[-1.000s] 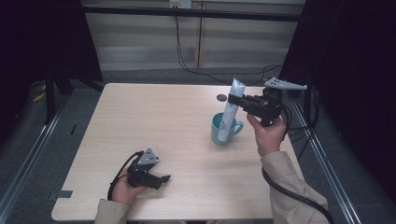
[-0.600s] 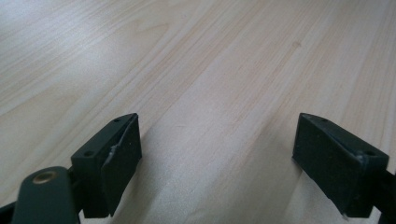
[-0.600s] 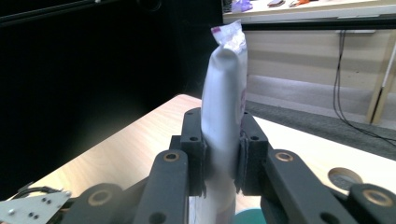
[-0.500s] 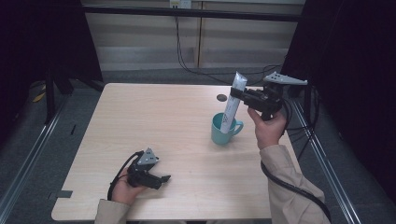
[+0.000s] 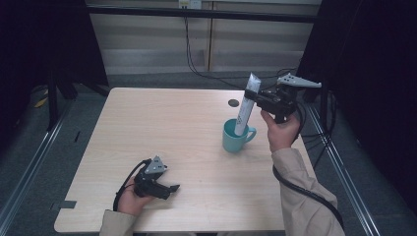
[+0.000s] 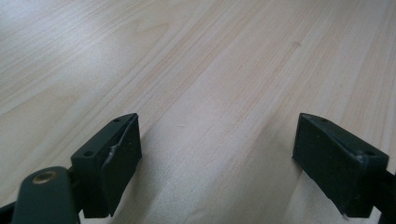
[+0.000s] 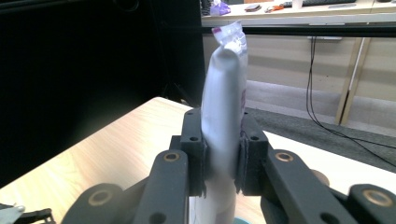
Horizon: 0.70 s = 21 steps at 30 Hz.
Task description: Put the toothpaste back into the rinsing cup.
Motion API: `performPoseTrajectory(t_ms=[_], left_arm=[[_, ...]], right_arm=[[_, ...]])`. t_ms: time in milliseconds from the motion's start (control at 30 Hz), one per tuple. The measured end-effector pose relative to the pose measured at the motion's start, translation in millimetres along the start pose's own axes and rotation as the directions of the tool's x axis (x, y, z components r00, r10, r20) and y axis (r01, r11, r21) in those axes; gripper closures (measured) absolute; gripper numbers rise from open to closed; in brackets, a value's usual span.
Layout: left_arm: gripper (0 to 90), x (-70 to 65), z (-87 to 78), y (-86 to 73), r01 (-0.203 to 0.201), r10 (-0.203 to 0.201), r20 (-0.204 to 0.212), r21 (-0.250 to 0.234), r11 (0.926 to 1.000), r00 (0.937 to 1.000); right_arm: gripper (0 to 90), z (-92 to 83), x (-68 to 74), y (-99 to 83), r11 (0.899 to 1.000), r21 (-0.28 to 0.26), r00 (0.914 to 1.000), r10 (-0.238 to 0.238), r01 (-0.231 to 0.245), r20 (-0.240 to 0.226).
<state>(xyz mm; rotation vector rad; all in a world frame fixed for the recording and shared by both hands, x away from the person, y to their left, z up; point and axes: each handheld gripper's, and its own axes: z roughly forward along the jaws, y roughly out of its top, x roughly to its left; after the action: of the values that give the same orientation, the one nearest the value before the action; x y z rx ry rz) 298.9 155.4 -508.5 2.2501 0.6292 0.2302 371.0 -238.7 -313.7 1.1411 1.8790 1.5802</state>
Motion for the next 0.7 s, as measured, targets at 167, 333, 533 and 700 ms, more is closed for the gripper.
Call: performPoseTrajectory(t_ms=[167, 333, 533, 700], left_arm=[[15.0, 0.0, 0.0, 0.0, 0.0, 0.0, 0.0, 0.0, 1.0, 1.0], [14.9, -0.1, 0.3, -0.1, 0.001, -0.001, 0.0, -0.004, 1.0, 1.0], [15.0, -0.2, 0.1, -0.1, 0.002, -0.002, -0.001, -0.001, 1.0, 1.0], [14.9, -0.1, 0.1, -0.1, 0.002, -0.002, 0.0, 0.0, 1.0, 1.0]], right_arm=[[76.5, 3.3, -0.5, 1.3, 1.0, 0.0, 0.9997, -0.02, 0.02, 0.013], [76.5, 9.4, -1.1, 1.2, 1.0, 0.003, 0.9993, -0.027, 0.027, 0.026], [76.4, 15.8, -4.1, -4.0, 1.0, 0.005, 0.9988, -0.025, 0.025, 0.043], [76.4, 19.3, -6.8, -9.6, 1.0, 0.01, 0.9986, -0.018, 0.017, 0.049]])
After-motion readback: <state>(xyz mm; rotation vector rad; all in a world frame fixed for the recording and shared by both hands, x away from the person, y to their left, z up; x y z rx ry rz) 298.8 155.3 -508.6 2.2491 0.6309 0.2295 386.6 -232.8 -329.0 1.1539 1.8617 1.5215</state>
